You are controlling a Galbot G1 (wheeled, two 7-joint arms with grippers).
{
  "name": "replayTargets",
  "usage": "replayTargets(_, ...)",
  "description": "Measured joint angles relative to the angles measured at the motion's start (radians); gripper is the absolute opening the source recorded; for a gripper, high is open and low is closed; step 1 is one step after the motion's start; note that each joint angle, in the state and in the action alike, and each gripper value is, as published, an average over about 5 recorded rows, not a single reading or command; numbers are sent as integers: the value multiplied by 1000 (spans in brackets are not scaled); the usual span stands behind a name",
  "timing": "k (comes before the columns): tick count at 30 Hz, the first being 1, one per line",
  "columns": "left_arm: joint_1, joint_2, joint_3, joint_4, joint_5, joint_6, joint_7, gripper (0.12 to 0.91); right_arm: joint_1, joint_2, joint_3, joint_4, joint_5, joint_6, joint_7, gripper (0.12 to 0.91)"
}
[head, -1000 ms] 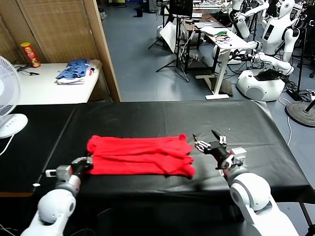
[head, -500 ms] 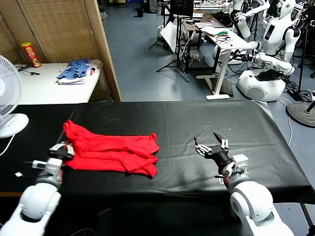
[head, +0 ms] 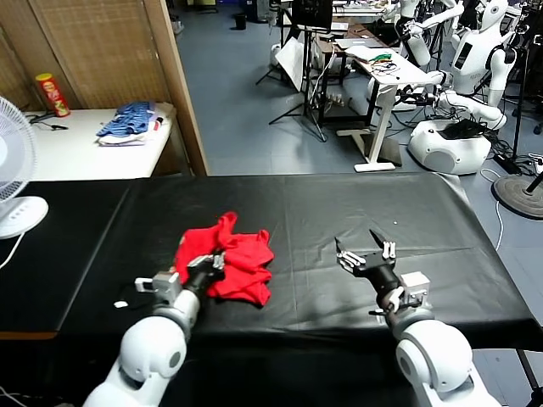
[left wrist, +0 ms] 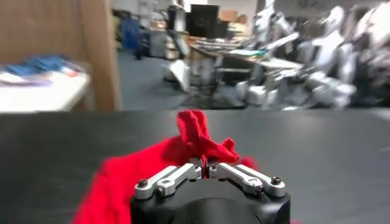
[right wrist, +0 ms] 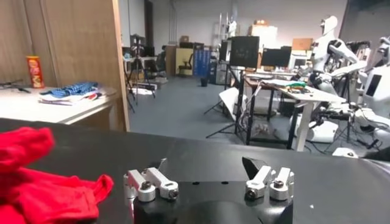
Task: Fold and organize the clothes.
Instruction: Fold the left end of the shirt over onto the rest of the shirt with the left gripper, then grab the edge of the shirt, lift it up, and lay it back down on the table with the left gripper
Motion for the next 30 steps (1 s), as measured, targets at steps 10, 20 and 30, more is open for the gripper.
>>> replayTargets(10, -13, -98, 54, 53, 46, -39, 7, 145, -5, 12, -22, 0, -20, -4, -4, 798)
replayTargets(20, -14, -167, 51, 99, 19, -79, 18, 523, 12, 19, -55, -32, -26, 0, -18, 798)
replayTargets(30, -3, -33, -61, 83, -39, -125, 47, 796, 144, 67, -194, -171, -26, 3, -62, 798)
